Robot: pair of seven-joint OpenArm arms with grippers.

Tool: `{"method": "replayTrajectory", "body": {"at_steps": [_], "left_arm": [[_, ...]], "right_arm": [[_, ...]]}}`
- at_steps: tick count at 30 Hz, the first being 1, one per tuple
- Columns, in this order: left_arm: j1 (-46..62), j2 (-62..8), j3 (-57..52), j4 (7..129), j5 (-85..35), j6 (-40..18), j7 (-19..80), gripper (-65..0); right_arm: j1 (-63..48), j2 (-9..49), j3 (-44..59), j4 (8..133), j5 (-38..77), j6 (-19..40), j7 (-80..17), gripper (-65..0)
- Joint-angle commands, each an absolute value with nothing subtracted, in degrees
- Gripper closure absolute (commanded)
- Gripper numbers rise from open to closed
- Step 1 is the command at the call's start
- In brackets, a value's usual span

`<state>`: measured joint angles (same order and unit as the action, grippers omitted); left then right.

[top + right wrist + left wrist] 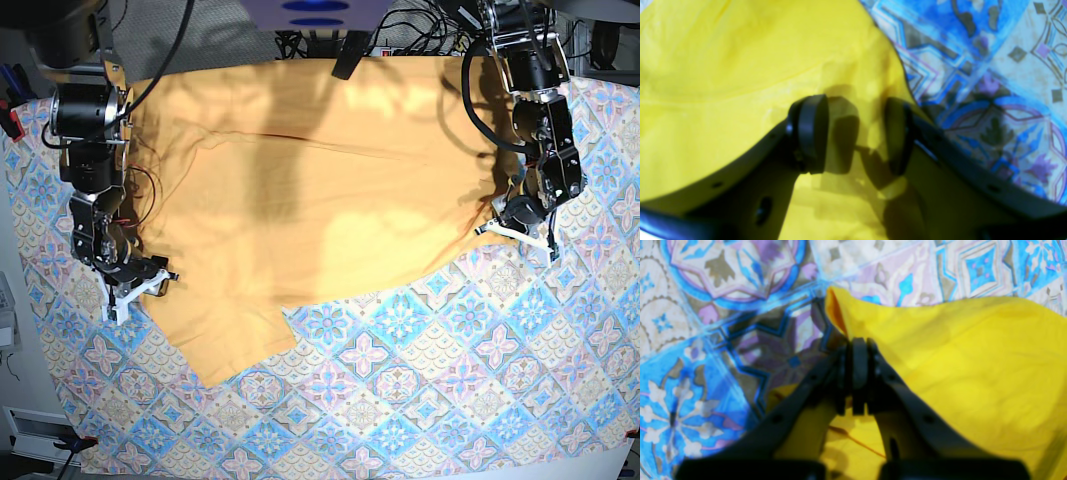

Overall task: Fold the T-shirt properly
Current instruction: 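Hold the orange shirt's side edges with both grippers, adjusting grip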

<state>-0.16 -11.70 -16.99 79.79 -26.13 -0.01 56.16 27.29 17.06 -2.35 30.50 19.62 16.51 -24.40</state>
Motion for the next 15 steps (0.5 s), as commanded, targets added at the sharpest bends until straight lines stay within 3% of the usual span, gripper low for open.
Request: {"method": "replayTrajectory", "body": {"at_steps": [1, 4, 10, 15], "left_arm": [[-1.1, -12.4, -17.2, 80.9, -26.4, -0.1, 55.5, 0.0], [-1.1, -12.4, -17.2, 80.9, -26.4, -0.1, 55.5, 0.0], [-1.0, -12.4, -17.2, 80.9, -26.4, -0.1, 55.5, 0.0], [-1.0, -12.4, -17.2, 80.9, -26.4, -0.1, 55.5, 0.0]], "right_arm": [[27.8, 17.5, -2.4, 30.4, 19.5, 16.7, -26.1, -26.8], [27.8, 17.5, -1.9, 28.2, 19.5, 16.7, -27.1, -26.1], [27.8, 17.5, -2.2, 27.5, 19.5, 28.1, -27.6, -9.7], [27.8, 17.7, -2.0, 27.6, 19.5, 30.6, -27.6, -3.8]]}}
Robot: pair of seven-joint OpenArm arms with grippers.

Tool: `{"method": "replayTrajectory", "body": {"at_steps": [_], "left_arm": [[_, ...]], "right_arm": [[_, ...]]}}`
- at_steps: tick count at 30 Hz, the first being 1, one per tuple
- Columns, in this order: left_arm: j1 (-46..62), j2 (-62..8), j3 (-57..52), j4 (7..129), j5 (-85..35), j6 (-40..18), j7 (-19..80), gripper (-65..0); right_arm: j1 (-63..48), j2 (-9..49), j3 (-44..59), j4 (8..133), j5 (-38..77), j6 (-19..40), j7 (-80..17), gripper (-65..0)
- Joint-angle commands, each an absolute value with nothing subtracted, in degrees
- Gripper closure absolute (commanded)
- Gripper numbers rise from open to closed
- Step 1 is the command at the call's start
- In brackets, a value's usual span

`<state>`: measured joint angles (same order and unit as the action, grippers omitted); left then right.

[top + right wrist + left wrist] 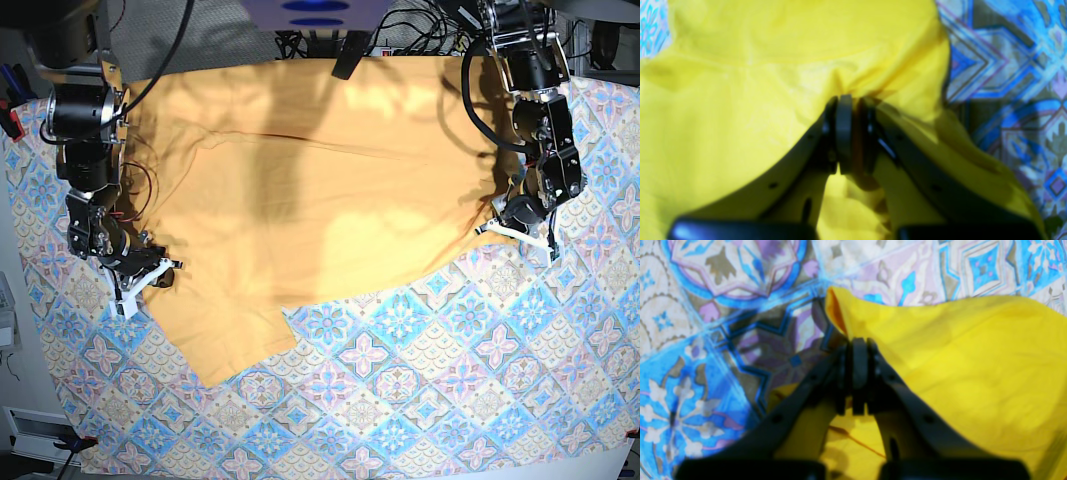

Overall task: Fold the T-shirt properly
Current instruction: 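Hold the orange shirt's side edges with both grippers, adjusting grip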

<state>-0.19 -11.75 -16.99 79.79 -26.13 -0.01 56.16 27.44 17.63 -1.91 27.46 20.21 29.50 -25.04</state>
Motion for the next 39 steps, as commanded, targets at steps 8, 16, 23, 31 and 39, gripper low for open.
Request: {"method": "replayTrajectory", "body": {"at_steps": [8, 16, 23, 31, 39], "left_arm": [[-1.0, -12.4, -17.2, 80.9, -26.4, -0.1, 55.4, 0.0], [-1.0, -12.4, -17.2, 80.9, -26.4, -0.1, 55.3, 0.0], [-1.2, -12.4, -17.2, 80.9, -26.4, -0.1, 55.3, 0.0], [-1.5, -12.4, -17.2, 80.9, -26.4, -0.1, 55.3, 0.0], [-1.5, -12.4, -17.1, 80.9, -26.4, -0.1, 55.3, 0.0]], "right_arm": [[27.7, 17.8, -1.9, 28.1, 19.5, 30.7, -27.0, -0.9], [26.1, 18.9, -1.8, 35.6, 19.5, 30.7, -27.6, -0.7], [21.9, 20.4, 2.3, 42.9, 19.6, 30.7, -29.7, -0.7], [19.6, 20.4, 7.3, 46.8, 19.2, 30.7, -29.9, -1.6], [22.7, 20.4, 7.3, 46.7, 19.0, 28.0, -27.0, -19.6]]}}
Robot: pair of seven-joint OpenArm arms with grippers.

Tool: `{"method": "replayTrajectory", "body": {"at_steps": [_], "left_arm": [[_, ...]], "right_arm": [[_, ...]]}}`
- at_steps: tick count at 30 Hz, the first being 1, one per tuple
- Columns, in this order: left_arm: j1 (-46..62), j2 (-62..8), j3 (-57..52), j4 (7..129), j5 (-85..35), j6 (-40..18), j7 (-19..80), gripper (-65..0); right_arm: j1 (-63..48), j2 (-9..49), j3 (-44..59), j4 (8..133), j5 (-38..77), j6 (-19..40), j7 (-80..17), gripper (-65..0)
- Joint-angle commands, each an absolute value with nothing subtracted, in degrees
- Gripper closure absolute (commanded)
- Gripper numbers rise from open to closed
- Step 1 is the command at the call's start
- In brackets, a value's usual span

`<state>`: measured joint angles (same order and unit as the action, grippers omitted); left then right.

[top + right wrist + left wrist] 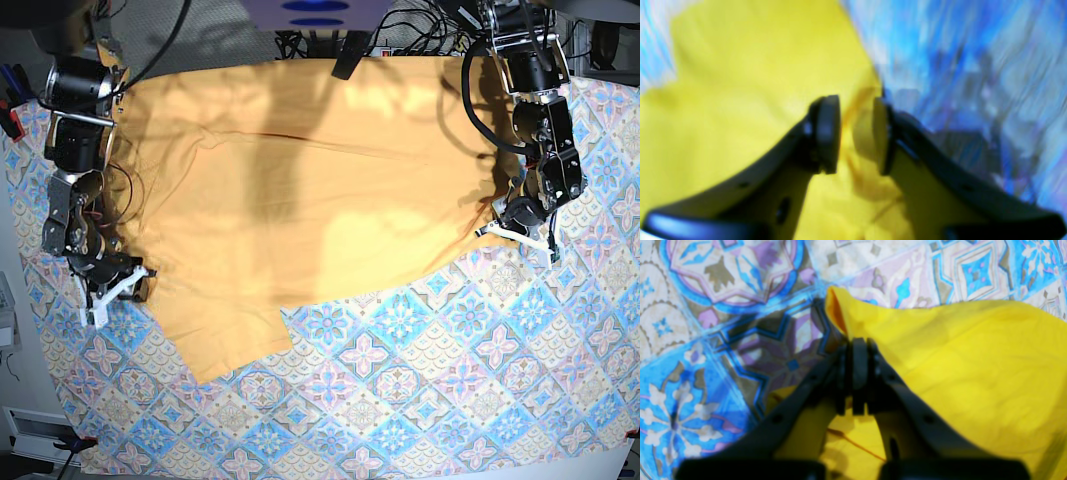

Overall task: Fold the T-shirt properly
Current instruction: 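Hold the orange shirt's side edges with both grippers, adjusting grip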

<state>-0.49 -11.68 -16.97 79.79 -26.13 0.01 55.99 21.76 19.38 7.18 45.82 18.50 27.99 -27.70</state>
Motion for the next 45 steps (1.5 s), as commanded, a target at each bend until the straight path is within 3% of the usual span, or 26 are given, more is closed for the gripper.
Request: {"method": "replayTrajectory", "body": {"at_steps": [1, 12, 19, 34, 40, 45], "left_arm": [[-1.4, -12.4, -17.1, 80.9, -26.4, -0.1, 55.3, 0.0], [-1.0, -12.4, -17.2, 80.9, -26.4, -0.1, 55.3, 0.0], [-0.9, -12.4, -17.2, 80.9, -26.4, -0.1, 55.3, 0.0], [-0.9, -12.4, -17.2, 80.9, -26.4, -0.1, 55.3, 0.0], [-0.9, -12.4, -17.2, 80.9, -26.4, -0.1, 55.3, 0.0], [-0.9, -12.4, -17.2, 80.9, -26.4, -0.1, 55.3, 0.0]], "right_arm": [[23.3, 20.4, 7.3, 46.6, 19.0, 28.0, -26.2, -20.8], [30.3, 20.4, 7.1, 27.3, 19.0, 28.0, -18.6, -23.5], [30.3, 20.5, 3.3, 26.3, 19.0, 27.9, -18.0, -33.8], [30.4, 21.2, 3.4, 26.3, 19.0, 27.9, -15.3, -34.7], [30.3, 21.3, 3.3, 26.2, 19.0, 27.9, -15.8, -43.1], [30.2, 21.3, 1.1, 26.2, 19.0, 27.9, -15.8, -43.2]]}}
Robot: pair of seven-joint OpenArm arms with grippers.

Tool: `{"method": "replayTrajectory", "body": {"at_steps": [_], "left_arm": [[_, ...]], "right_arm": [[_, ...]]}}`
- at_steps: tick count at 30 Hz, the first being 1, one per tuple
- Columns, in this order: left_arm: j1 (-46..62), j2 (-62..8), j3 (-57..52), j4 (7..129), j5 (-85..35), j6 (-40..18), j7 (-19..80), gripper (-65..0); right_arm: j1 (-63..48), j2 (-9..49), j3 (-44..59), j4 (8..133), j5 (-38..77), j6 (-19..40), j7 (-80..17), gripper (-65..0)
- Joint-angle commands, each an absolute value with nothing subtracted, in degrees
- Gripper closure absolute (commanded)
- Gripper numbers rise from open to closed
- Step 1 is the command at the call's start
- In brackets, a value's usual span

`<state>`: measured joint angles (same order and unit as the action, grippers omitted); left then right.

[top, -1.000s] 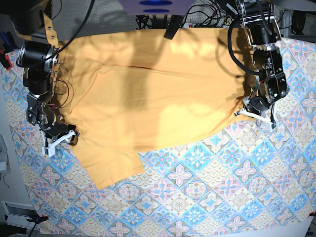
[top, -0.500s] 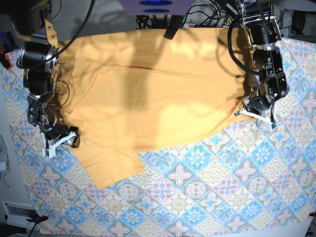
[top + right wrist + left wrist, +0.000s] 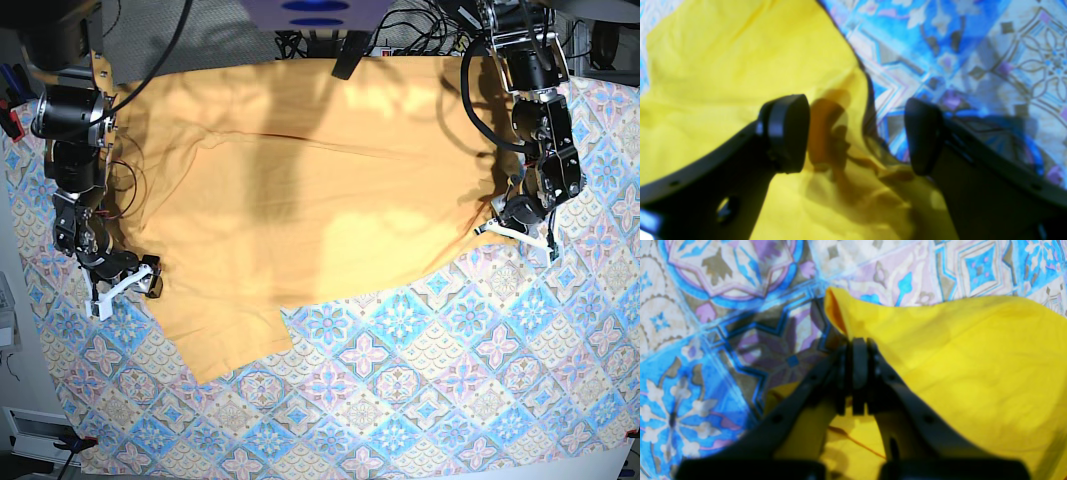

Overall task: Fold the T-shirt properly
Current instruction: 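Hold the orange shirt's side edges with both grippers, adjusting grip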

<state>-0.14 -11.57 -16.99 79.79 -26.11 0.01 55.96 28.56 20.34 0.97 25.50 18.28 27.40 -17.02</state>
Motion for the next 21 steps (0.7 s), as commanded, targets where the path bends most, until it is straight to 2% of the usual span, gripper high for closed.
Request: {"method": "replayTrajectory", "body": {"at_steps": [1, 6, 8, 12, 17, 19, 21], "left_arm": [[-0.9, -12.4, -17.2, 80.9, -26.4, -0.1, 55.3, 0.0], [-0.9, -12.4, -17.2, 80.9, -26.4, -0.1, 55.3, 0.0], [-0.9, -12.4, -17.2, 80.9, -26.4, -0.1, 55.3, 0.0], [-0.9, -12.4, -17.2, 80.9, -26.4, -0.1, 55.3, 0.0], [-0.9, -12.4, -17.2, 80.9, -26.4, -0.1, 55.3, 0.0], [-0.9, -12.4, -17.2, 80.9, -26.4, -0.1, 55.3, 0.0], [-0.9, -12.4, -17.2, 80.9, -26.4, -0.1, 55.3, 0.0]], "right_arm": [[30.2, 21.3, 0.7, 26.1, 19.0, 27.9, -15.8, -43.2], [30.2, 21.3, 0.3, 23.1, 19.0, 27.9, -15.7, -43.1], [30.3, 21.3, 0.4, 22.6, 19.0, 27.9, -15.5, -40.0], [30.3, 21.3, 0.4, 22.6, 19.0, 28.1, -15.5, -26.5], [30.3, 21.3, 0.7, 22.9, 19.0, 28.1, -15.4, -5.2], [30.3, 21.3, 0.7, 23.0, 19.1, 28.1, -15.5, -1.1], [30.3, 21.3, 0.8, 23.1, 19.1, 28.1, -15.6, -0.2]]}}
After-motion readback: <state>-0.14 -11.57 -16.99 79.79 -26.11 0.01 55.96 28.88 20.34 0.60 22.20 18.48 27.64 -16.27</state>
